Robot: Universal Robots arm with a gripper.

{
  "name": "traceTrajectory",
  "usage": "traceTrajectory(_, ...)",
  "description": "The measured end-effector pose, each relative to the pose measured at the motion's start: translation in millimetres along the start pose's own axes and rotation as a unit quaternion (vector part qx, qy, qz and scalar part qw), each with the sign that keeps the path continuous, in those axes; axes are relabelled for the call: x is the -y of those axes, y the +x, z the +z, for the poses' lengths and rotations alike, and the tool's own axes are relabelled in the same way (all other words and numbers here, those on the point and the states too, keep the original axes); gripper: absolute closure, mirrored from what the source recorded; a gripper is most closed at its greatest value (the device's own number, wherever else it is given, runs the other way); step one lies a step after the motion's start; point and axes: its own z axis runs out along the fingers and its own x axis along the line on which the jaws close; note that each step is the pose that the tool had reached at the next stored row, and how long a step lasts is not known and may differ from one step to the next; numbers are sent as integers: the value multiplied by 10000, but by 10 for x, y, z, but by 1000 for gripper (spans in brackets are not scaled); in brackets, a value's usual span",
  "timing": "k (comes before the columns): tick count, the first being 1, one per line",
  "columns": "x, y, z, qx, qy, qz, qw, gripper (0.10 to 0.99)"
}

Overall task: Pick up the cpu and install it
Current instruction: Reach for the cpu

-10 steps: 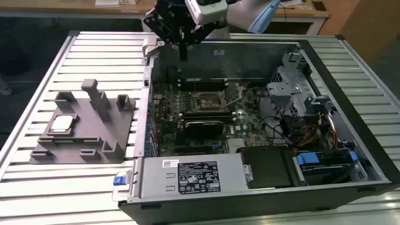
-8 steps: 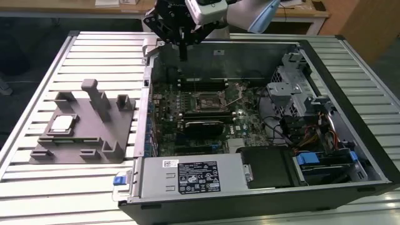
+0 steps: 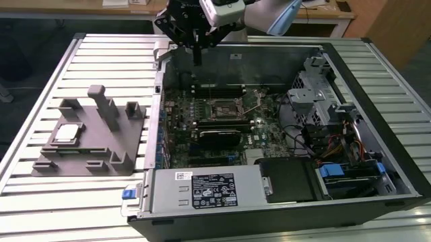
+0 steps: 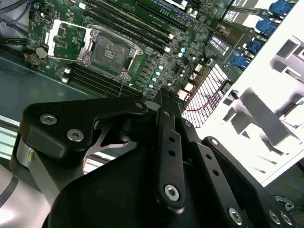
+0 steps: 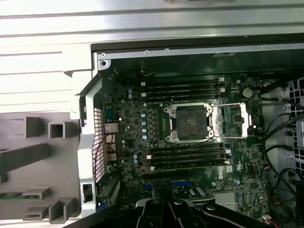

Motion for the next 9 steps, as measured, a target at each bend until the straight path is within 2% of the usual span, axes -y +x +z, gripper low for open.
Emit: traceTrajectory(9, 4, 52, -2, 0, 0, 0, 10000, 980)
